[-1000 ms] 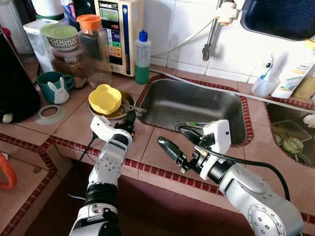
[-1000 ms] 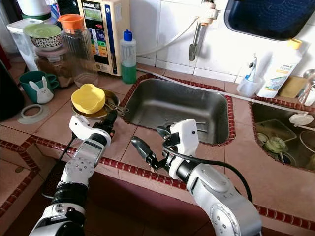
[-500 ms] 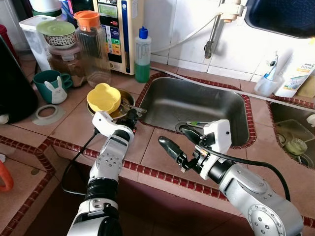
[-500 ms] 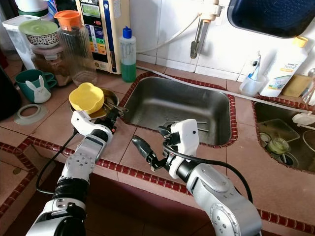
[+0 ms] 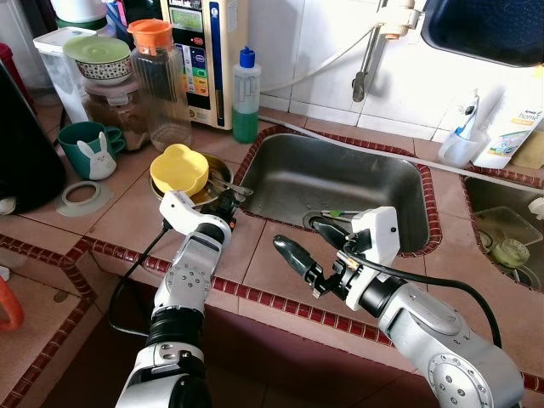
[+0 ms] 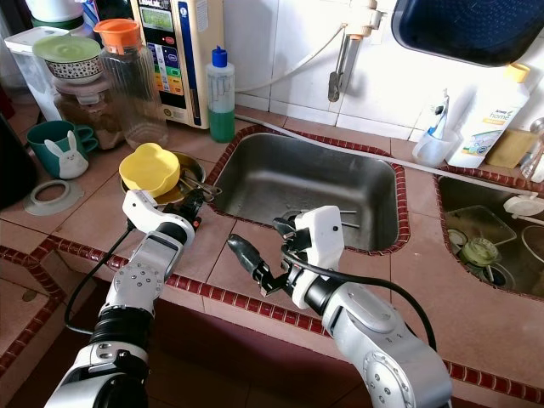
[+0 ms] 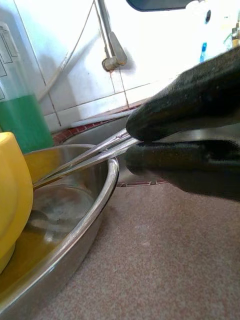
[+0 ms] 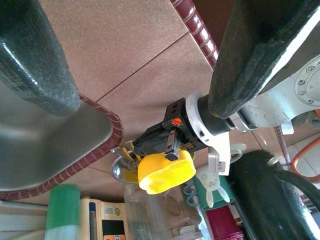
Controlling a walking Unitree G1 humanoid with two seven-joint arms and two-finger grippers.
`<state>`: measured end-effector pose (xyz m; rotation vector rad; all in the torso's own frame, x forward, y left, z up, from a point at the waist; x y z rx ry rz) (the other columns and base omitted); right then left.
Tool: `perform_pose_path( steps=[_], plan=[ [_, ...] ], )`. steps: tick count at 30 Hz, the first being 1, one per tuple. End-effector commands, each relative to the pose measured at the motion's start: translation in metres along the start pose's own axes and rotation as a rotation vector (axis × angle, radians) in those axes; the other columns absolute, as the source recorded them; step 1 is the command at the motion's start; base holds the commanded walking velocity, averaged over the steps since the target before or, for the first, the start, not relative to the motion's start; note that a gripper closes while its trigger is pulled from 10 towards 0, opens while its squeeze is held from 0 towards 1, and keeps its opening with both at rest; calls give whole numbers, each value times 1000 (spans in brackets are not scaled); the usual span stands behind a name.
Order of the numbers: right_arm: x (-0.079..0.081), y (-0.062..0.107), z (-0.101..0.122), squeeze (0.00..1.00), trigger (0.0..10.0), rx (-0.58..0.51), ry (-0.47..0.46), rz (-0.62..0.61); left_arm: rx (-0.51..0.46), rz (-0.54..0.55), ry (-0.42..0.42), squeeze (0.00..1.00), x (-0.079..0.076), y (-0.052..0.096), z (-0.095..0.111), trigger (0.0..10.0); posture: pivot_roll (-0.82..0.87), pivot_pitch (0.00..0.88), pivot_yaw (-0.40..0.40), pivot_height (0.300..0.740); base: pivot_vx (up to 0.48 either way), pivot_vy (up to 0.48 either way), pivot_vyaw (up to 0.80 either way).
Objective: Kitchen organization
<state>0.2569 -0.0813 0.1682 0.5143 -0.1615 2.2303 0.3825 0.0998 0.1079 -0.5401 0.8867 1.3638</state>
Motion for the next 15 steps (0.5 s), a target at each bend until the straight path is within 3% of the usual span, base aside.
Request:
perform_pose_path(
  steps=[1, 15],
  plan=[
    [2, 0, 4, 0, 10000, -14, 14, 6, 29, -110, 51, 0, -48, -7, -14, 0, 3, 5, -37, 740, 0, 0, 0],
    [2, -1, 5, 0, 10000, -14, 15, 9, -58, -156, 18, 0, -74, 2, 13, 0, 10, 3, -39, 740, 0, 0, 0]
  ],
)
Point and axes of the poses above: a point about 5 cm out from each wrist's last joint towards the gripper, its own y axis pointing back from the gripper into the wrist, its own z axis along the axis of the wrist's last joint, x = y × z, the point moved 3 cm from there along -y, pointing out of the wrist towards the gripper, and after that the axes turned 10 degrees about -y, right-handed, at the moved point
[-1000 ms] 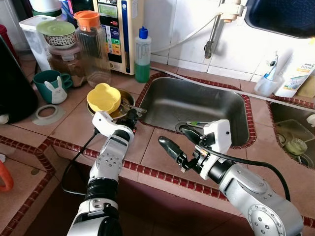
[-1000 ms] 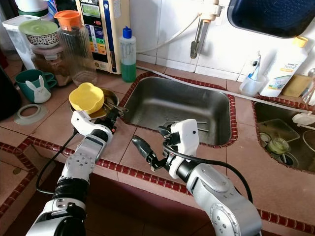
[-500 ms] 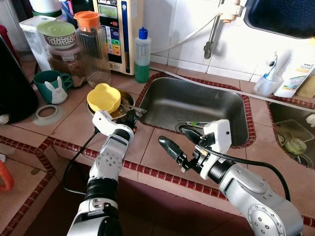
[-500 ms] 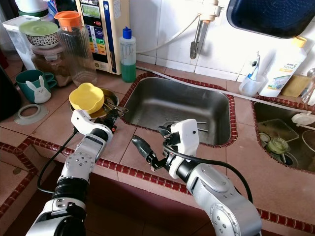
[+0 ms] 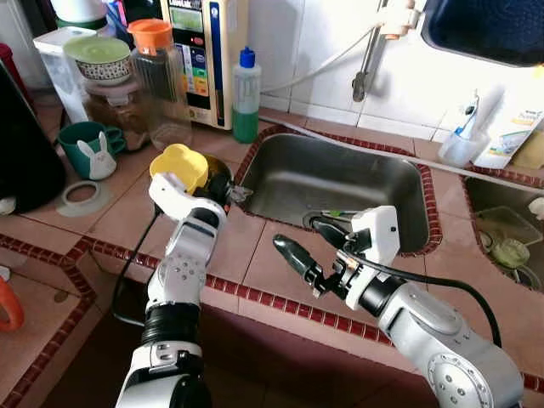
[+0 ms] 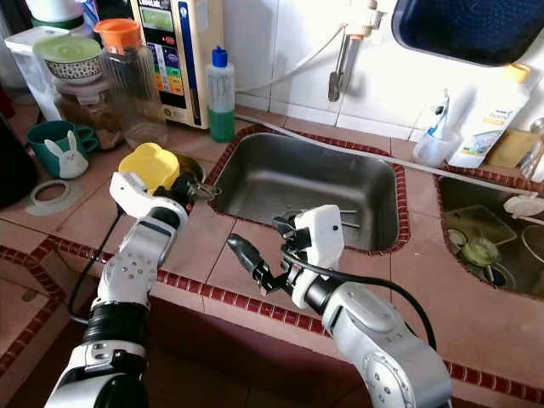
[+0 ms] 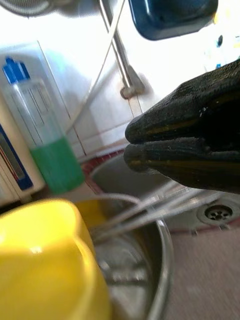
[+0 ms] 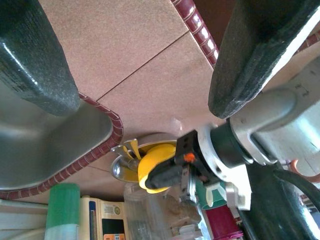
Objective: Kitchen organization
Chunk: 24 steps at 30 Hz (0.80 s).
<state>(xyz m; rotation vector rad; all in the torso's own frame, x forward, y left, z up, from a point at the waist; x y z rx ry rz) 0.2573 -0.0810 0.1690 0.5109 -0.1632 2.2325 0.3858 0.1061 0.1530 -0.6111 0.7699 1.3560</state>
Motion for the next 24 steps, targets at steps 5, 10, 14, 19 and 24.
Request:
perform_pose_path(
  steps=[5, 10, 14, 19, 24],
  plan=[
    [1, -1, 4, 0, 10000, -12, 13, 9, 25, -90, 52, 0, -44, -2, -15, 0, 11, 1, -38, 740, 0, 0, 0],
    [1, -2, 4, 0, 10000, -12, 14, 9, 24, -110, 46, 0, -51, 1, -14, 0, 12, 0, -41, 740, 0, 0, 0],
    [1, -2, 4, 0, 10000, -12, 15, 11, 7, -183, -14, 0, -65, 4, -12, 0, 14, 0, -43, 740, 0, 0, 0],
    [1, -2, 5, 0, 10000, -12, 15, 14, -19, -361, -177, 0, -95, 15, -14, 0, 14, 0, -44, 740, 0, 0, 0],
    [2, -2, 5, 0, 10000, -13, 17, 15, -4, -437, -257, 0, -107, 24, -25, 0, 13, 0, -44, 740, 0, 0, 0]
  ],
)
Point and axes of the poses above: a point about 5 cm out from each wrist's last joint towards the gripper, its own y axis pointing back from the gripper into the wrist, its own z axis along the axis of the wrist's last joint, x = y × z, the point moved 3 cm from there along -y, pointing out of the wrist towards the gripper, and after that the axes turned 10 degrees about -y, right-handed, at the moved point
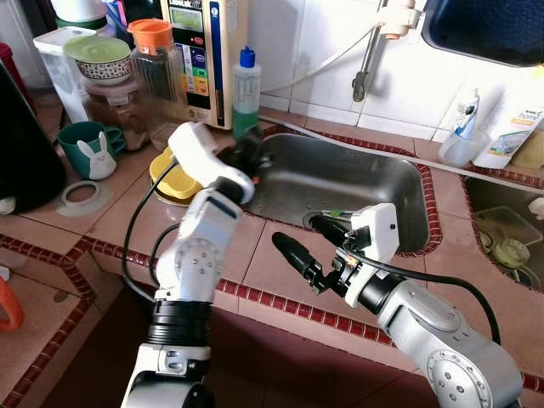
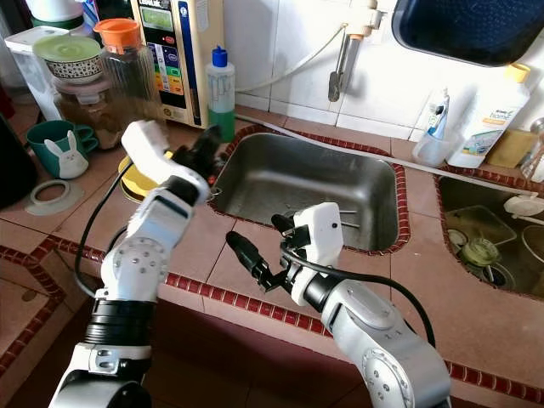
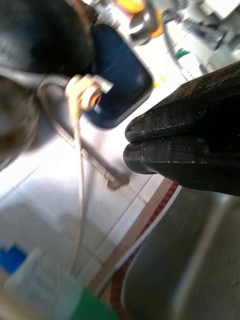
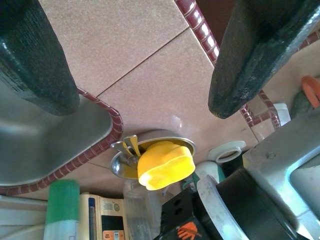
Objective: Kitchen organization
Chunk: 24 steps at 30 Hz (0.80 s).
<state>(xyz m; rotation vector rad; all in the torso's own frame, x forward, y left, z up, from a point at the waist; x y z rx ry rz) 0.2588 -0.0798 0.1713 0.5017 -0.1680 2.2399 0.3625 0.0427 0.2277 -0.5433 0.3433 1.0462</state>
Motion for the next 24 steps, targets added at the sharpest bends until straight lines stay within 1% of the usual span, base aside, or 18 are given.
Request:
perform_pose_path(
  steps=[1, 3, 4, 5, 6, 7, 8, 9, 12, 13, 14, 15, 16, 17, 20, 21, 22, 24],
  plan=[
    [1, 0, 2, 0, 10000, -7, 11, 8, 25, -22, 48, 0, -15, 3, -17, 0, 12, 0, -44, 740, 0, 0, 0],
    [1, 0, 2, 0, 10000, -6, 12, 7, 30, -7, -12, 0, -11, 5, -20, 0, 12, 0, -46, 740, 0, 0, 0],
    [1, 0, 2, 0, 10000, -4, 10, 9, 41, 44, -93, 1000, -1, 8, -24, 10000, 12, 0, -48, 740, 0, 0, 0],
    [1, 0, 2, 0, 10000, -4, 10, 9, 41, 44, -93, 1000, -1, 8, -24, 10000, 12, 0, -48, 740, 0, 0, 0],
    [2, 1, 1, 0, 10000, 4, 8, 18, 34, 75, -181, 1000, 11, 15, -26, 10000, 12, 0, -51, 740, 0, 0, 0],
    [2, 1, 1, 0, 10000, 4, 8, 18, 34, 75, -181, 1000, 11, 15, -26, 10000, 12, 0, -51, 740, 0, 0, 0],
    [2, 1, 1, 0, 10000, 5, 8, 20, 27, 79, -221, 1000, 13, 16, -25, 10000, 12, 0, -51, 740, 0, 0, 0],
    [3, 1, 0, 0, 10000, 12, 5, 29, 20, 95, -310, 1000, 20, 21, -25, 10000, 15, 0, -53, 740, 0, 0, 0],
    [4, 2, 0, 0, 10000, 15, 4, 35, 19, 112, -398, 1000, 28, 28, -26, 10000, 15, 0, -55, 740, 0, 0, 0],
    [4, 2, 0, 0, 10000, 15, 5, 35, 21, 129, -446, 1000, 33, 32, -27, 10000, 14, 0, -56, 740, 0, 0, 0],
    [4, 2, 0, 0, 10000, 15, 5, 35, 21, 129, -446, 1000, 33, 32, -27, 10000, 14, 0, -56, 740, 0, 0, 0],
    [4, 3, 0, 0, 10000, 15, 6, 34, 13, 136, -519, 1000, 40, 39, -29, 10000, 12, 0, -55, 740, 0, 0, 0],
    [4, 3, 0, 0, 10000, 15, 6, 34, 16, 142, -556, 1000, 43, 43, -29, 10000, 13, 0, -57, 740, 0, 0, 0],
    [4, 3, 0, 0, 10000, 15, 7, 34, 17, 145, -577, 1000, 45, 44, -30, 10000, 13, 0, -57, 740, 0, 0, 0],
    [4, 4, 0, 0, 10000, 17, 5, 33, 36, 164, -585, 1000, 52, 50, -34, 10000, 12, 4, -60, 740, 0, 0, 0],
    [4, 4, -1, 0, 10000, 18, 4, 33, 49, 169, -600, 1000, 55, 53, -36, 10000, 10, 7, -60, 740, 0, 0, 0],
    [4, 5, -1, 0, 10000, 20, 4, 33, 58, 170, -652, 1000, 60, 57, -39, 10000, 11, 6, -61, 740, 0, 0, 0],
    [4, 5, -1, 0, 10000, 21, 6, 32, 57, 166, -695, 1000, 63, 60, -41, 10000, 11, 6, -61, 740, 0, 0, 0]
  ],
)
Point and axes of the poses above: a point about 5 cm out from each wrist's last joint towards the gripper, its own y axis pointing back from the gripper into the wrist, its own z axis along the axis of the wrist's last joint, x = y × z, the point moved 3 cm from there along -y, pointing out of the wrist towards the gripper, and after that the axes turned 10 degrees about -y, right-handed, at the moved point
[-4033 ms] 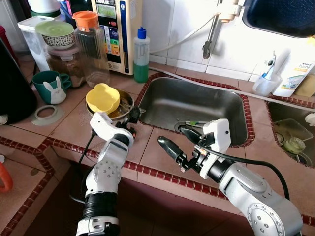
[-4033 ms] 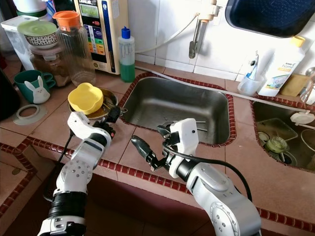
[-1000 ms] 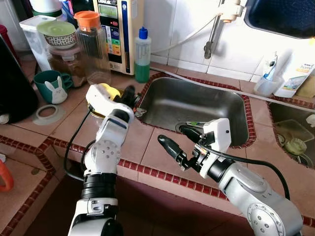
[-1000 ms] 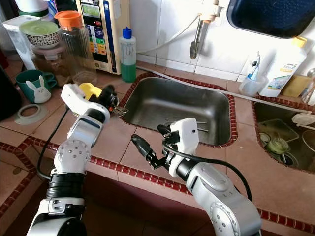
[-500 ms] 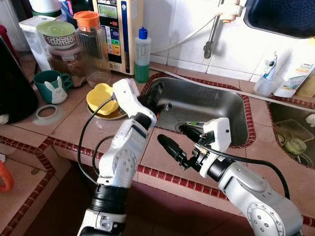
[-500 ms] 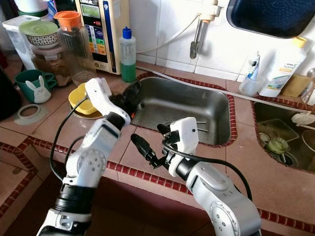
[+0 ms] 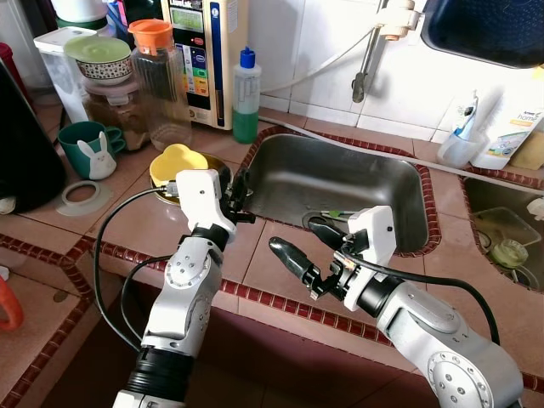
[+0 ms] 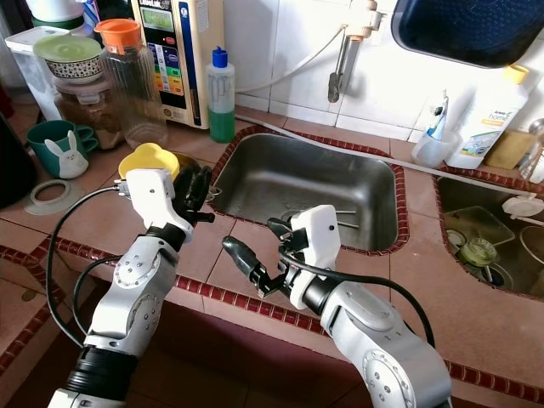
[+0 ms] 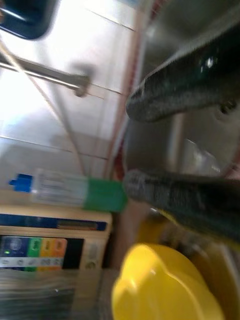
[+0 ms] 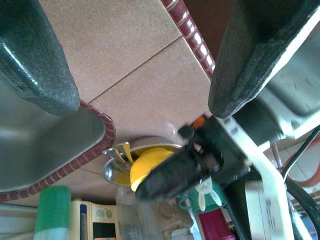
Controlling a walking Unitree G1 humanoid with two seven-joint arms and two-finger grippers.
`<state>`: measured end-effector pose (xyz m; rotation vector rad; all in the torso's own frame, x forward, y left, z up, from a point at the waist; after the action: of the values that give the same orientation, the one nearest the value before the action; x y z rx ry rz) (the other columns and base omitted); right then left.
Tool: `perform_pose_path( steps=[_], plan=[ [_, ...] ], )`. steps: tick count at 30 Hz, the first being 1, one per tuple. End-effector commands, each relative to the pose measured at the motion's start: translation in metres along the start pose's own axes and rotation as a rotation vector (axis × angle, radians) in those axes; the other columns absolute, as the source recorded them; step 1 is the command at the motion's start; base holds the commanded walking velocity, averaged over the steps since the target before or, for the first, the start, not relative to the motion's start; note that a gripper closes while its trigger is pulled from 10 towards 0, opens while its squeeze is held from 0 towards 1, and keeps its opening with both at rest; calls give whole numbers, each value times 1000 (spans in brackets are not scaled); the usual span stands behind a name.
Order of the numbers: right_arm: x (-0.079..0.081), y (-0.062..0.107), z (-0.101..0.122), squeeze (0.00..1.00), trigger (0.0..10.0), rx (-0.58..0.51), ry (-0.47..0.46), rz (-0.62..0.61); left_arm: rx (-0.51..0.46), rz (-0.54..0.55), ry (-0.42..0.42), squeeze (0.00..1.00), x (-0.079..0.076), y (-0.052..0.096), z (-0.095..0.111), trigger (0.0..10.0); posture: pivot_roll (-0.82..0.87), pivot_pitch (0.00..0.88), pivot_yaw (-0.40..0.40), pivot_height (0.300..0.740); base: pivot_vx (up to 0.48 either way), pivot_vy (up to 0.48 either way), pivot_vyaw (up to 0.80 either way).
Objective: Kitchen organization
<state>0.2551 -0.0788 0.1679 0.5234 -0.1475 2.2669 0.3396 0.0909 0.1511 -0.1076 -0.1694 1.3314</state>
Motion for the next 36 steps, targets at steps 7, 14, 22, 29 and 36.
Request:
perform_pose_path(
  steps=[7, 14, 22, 29, 36],
  plan=[
    [2, 5, 3, 0, 10000, -1, 12, 3, 66, 28, -78, 1000, 9, 6, -25, 10000, 5, 14, -70, 740, 0, 0, 0],
    [3, 6, 1, 0, 10000, 4, 13, 1, 70, 24, -102, 1000, 9, 1, -31, 10000, -2, 21, -69, 740, 0, 0, 0],
    [3, 8, 1, 0, 10000, 5, 11, -7, 93, 39, -156, 1000, 20, 0, -42, 10000, -10, 29, -68, 740, 0, 0, 0],
    [3, 8, 1, 0, 10000, 8, 12, -7, 70, 57, -120, 1000, 18, -10, -35, 10000, -11, 32, -69, 740, 0, 0, 0],
    [3, 8, 1, 0, 10000, 7, 13, -8, 101, 79, -30, 1000, 13, -14, -39, 10000, -15, 33, -69, 740, 0, 0, 0]
  ],
)
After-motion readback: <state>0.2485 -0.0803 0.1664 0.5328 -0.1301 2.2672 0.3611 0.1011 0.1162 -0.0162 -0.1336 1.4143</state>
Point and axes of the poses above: a point about 5 cm out from each wrist's last joint towards the gripper, its own y axis pointing back from the gripper into the wrist, its own z axis along the axis of the wrist's last joint, x = y × z, the point moved 3 cm from there along -y, pointing out of the wrist towards the gripper, and after that the axes turned 10 degrees about -y, right-handed, at the moved point
